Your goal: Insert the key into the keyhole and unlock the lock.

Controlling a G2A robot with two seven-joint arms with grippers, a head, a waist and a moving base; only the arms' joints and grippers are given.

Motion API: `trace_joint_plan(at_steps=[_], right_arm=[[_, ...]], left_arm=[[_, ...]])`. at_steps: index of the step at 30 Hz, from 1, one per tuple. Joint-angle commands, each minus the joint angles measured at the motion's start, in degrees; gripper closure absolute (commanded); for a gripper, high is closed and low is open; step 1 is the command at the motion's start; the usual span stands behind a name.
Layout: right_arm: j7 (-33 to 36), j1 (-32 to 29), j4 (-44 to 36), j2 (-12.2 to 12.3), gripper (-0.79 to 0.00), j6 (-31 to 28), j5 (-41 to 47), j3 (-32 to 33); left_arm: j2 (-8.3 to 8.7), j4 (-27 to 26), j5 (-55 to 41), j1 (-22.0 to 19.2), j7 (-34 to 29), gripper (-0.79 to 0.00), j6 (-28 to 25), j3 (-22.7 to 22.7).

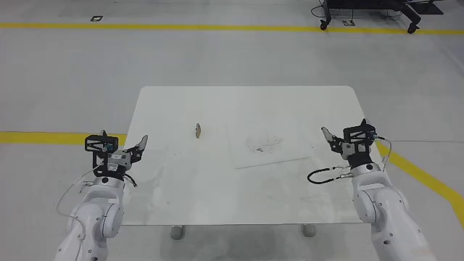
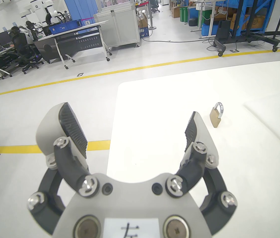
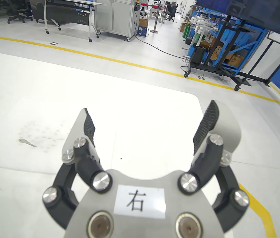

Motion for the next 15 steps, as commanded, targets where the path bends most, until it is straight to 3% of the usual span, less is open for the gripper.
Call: trace_joint_plan(at_steps=[1, 10, 15], right_arm=[[0.7, 1.0, 0.5, 0.0, -0.785, -3.3, 1.2, -1.4], [5.1, 15.2, 12.6, -1.5, -0.785, -12.9, -0.2, -15.7], [6.3, 16.8, 14.1, -1.6, -0.785, -13.6, -0.7, -16.6]], left_arm=[[0.00, 0.0, 0.0, 0.0, 0.0, -0.785, 0.0, 0.0], [0.00, 0.0, 0.0, 0.0, 0.0, -0.785, 0.0, 0.0], [0.00, 0.0, 0.0, 0.0, 0.0, -0.785, 0.0, 0.0]])
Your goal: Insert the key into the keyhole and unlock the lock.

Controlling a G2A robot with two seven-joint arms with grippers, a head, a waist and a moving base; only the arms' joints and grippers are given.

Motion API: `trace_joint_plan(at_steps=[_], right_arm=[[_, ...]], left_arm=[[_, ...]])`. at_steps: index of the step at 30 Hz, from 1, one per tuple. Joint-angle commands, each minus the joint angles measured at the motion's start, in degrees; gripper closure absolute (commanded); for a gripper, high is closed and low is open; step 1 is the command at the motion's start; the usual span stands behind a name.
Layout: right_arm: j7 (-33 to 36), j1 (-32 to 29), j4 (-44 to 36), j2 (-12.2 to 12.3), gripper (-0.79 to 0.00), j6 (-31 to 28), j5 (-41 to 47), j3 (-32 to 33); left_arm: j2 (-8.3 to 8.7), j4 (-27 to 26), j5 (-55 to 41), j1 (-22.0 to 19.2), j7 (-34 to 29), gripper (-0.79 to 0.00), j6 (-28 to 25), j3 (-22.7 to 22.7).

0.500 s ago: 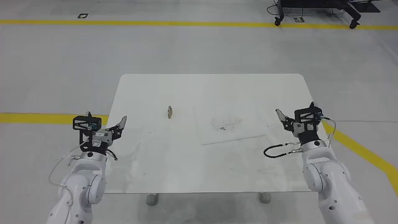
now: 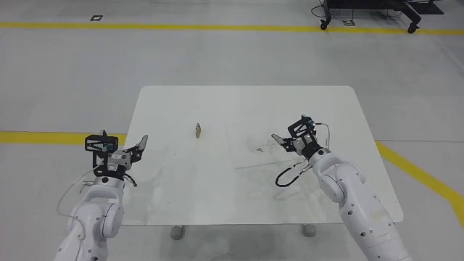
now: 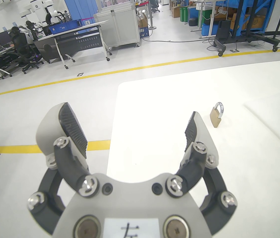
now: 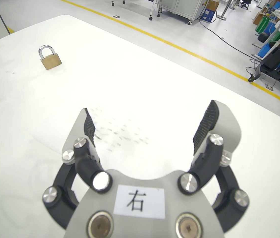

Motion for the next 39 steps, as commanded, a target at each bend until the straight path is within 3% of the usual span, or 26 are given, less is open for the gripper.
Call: trace_joint_plan(at_steps=[1, 5, 7, 8, 10, 11, 16, 19, 24, 27, 29, 32, 39], right_arm=[[-0.1, -0.1, -0.1, 0.0, -0.785, 0.0, 0.0, 0.1], [-0.1, -0.1, -0.1, 0.0, -0.785, 0.0, 0.0, 0.1], [-0.5, 0.1, 0.1, 0.1, -0.785, -3.7, 0.0, -0.3], [-0.4, 0.9, 0.6, 0.4, -0.785, -6.2, -2.1, -0.6], [-2.0, 3.8, 1.9, 1.3, -0.785, -18.4, -10.3, -1.8], [-1.9, 5.2, 3.4, 1.7, -0.785, -21.2, -14.0, -1.7], [-4.6, 11.9, 10.2, 2.5, -0.785, -37.8, -14.7, -2.3], [-5.6, 15.6, 13.7, 2.6, -0.785, -43.7, -15.5, -4.3], [-7.8, 21.0, 20.9, 2.0, -0.779, -44.3, -14.0, -11.4], [-6.4, 24.8, 25.1, 1.6, -0.563, -44.3, -14.2, -15.9], [-5.9, 27.1, 28.1, 1.2, -0.548, -44.3, -13.3, -18.2], [-5.9, 29.9, 31.5, 0.7, -0.400, -44.3, -12.2, -21.0], [-6.2, 34.1, 36.0, 0.1, -0.329, -44.3, -11.5, -26.6]], left_arm=[[0.00, 0.0, 0.0, 0.0, 0.0, -0.785, 0.0, 0.0], [0.00, 0.0, 0.0, 0.0, 0.0, -0.785, 0.0, 0.0], [0.00, 0.0, 0.0, 0.0, 0.0, -0.785, 0.0, 0.0], [0.00, 0.0, 0.0, 0.0, 0.0, -0.785, 0.0, 0.0], [0.00, 0.0, 0.0, 0.0, 0.0, -0.785, 0.0, 0.0], [0.00, 0.0, 0.0, 0.0, 0.0, -0.785, 0.0, 0.0], [0.00, 0.0, 0.0, 0.0, 0.0, -0.785, 0.0, 0.0], [0.00, 0.0, 0.0, 0.0, 0.0, -0.785, 0.0, 0.0], [0.00, 0.0, 0.0, 0.0, 0.0, -0.785, 0.0, 0.0], [0.00, 0.0, 0.0, 0.0, 0.0, -0.785, 0.0, 0.0], [0.00, 0.0, 0.0, 0.0, 0.0, -0.785, 0.0, 0.0], [0.00, 0.0, 0.0, 0.0, 0.0, -0.785, 0.0, 0.0], [0.00, 0.0, 0.0, 0.0, 0.0, -0.785, 0.0, 0.0]])
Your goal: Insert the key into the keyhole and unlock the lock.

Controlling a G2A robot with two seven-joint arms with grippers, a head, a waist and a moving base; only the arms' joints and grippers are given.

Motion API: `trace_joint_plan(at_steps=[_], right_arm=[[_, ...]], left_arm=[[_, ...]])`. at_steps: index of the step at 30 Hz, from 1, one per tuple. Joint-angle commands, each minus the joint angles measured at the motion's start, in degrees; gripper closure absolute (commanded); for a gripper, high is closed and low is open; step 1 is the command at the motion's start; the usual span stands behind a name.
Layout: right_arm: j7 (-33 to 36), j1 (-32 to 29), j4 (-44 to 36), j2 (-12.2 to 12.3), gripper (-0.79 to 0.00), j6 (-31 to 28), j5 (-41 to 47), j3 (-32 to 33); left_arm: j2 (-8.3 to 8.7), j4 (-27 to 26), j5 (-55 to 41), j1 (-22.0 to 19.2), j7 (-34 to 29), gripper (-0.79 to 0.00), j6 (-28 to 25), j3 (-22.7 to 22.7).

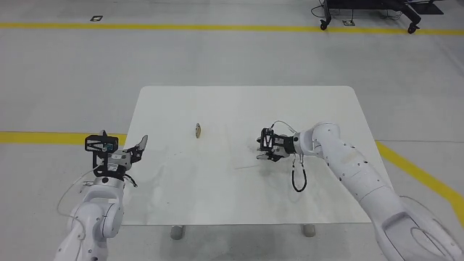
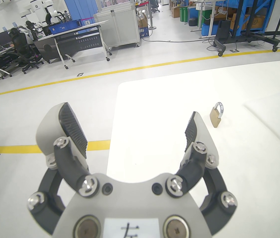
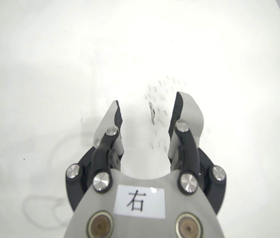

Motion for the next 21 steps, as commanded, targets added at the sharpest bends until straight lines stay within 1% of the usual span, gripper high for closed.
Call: trace_joint_plan(at_steps=[1, 2, 4, 6, 7, 13, 18, 19, 21], right_arm=[[0.2, 1.1, 1.2, -0.2, -0.311, 0.0, 0.2, -1.2], [0.0, 1.5, 1.7, -0.3, -0.296, 0.0, 0.5, -1.7], [0.3, 2.4, 3.0, -0.5, -0.197, 0.0, 0.6, -2.6], [0.6, 3.2, 3.9, -0.7, -0.049, 0.0, 0.7, -3.4], [0.7, 3.5, 4.3, -0.8, -0.003, 0.0, 0.6, -3.7], [-1.0, 4.3, 5.0, -0.8, 0.000, 0.0, 0.1, -4.0], [-5.7, 3.1, 2.3, 0.4, 0.000, 0.4, -2.4, -2.7], [-6.7, 2.6, 1.7, 0.8, 0.000, 0.9, -2.9, -2.2], [-7.5, 1.4, 1.3, 1.5, 0.000, 4.1, -3.1, -0.4]], left_arm=[[0.00, 0.0, 0.0, 0.0, 0.0, -0.785, 0.0, 0.0], [0.00, 0.0, 0.0, 0.0, 0.0, -0.785, 0.0, 0.0], [0.00, 0.0, 0.0, 0.0, 0.0, -0.785, 0.0, 0.0], [0.00, 0.0, 0.0, 0.0, 0.0, -0.785, 0.0, 0.0], [0.00, 0.0, 0.0, 0.0, 0.0, -0.785, 0.0, 0.0], [0.00, 0.0, 0.0, 0.0, 0.0, -0.785, 0.0, 0.0], [0.00, 0.0, 0.0, 0.0, 0.0, -0.785, 0.0, 0.0], [0.00, 0.0, 0.0, 0.0, 0.0, -0.785, 0.0, 0.0], [0.00, 0.0, 0.0, 0.0, 0.0, -0.785, 0.0, 0.0]])
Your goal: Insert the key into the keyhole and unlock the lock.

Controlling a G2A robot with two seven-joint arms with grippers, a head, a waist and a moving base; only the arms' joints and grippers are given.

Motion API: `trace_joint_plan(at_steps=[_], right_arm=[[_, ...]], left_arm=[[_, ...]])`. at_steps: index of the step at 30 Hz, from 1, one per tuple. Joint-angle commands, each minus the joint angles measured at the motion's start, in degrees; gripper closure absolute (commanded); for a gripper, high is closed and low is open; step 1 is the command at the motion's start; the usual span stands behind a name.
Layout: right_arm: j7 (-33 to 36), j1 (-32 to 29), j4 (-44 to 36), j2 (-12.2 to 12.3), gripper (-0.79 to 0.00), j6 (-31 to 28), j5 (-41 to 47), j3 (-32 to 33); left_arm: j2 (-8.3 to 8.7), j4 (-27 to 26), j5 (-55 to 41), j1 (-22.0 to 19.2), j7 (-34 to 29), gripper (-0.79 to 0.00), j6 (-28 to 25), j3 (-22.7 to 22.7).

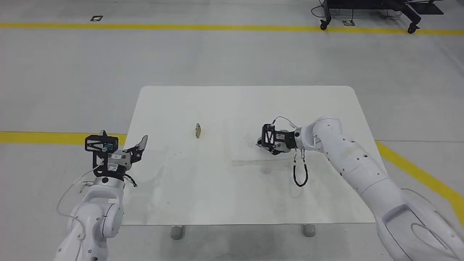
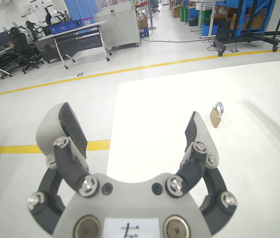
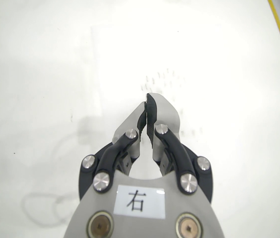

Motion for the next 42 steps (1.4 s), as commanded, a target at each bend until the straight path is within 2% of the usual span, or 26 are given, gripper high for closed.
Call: trace_joint_plan(at_steps=[1, 15, 20, 23, 26, 29, 33, 37, 42], right_arm=[[-0.2, -0.6, -0.2, 0.3, 0.000, 1.9, 0.1, 0.9], [-0.2, -1.0, -0.4, 0.3, 0.000, 2.5, 0.1, 0.8], [1.3, -1.3, -2.6, -0.3, 0.000, 5.5, -1.0, -0.5], [-0.7, -1.3, -3.2, -0.2, 0.000, 6.8, -2.8, -1.0], [-4.2, -1.9, -2.8, 0.1, 0.000, 8.4, -4.2, -0.6], [-8.4, -2.6, -2.4, 0.8, 0.000, 8.9, -6.0, 0.0], [-12.4, -3.4, -1.4, 1.7, 0.000, 8.9, -7.8, 1.0], [-16.7, -4.0, -1.2, 2.5, 0.000, 9.1, -9.3, 1.9], [-18.7, -3.9, -1.3, 3.1, 0.000, 9.0, -11.3, 2.0]], left_arm=[[0.00, 0.0, 0.0, 0.0, 0.0, -0.785, 0.0, 0.0], [0.00, -0.5, 0.9, 0.0, 0.1, -0.785, -0.5, 0.4], [-0.28, -6.3, 7.6, -2.6, -3.8, -0.785, -3.4, 7.2], [-0.61, -8.7, 13.6, -6.4, -6.9, -0.785, -6.5, 13.9], [-1.23, -8.5, 19.3, -11.0, -9.9, -0.785, -8.4, 21.0], [-2.08, -6.3, 24.6, -15.7, -12.7, -0.785, -9.1, 27.6], [-3.63, -0.4, 24.6, -21.9, -17.0, -0.785, -10.8, 34.6], [-5.44, 7.5, 24.7, -27.9, -22.0, -0.785, -9.7, 39.8], [-7.55, 15.4, 26.5, -32.7, -23.4, -0.785, -7.3, 45.2]])
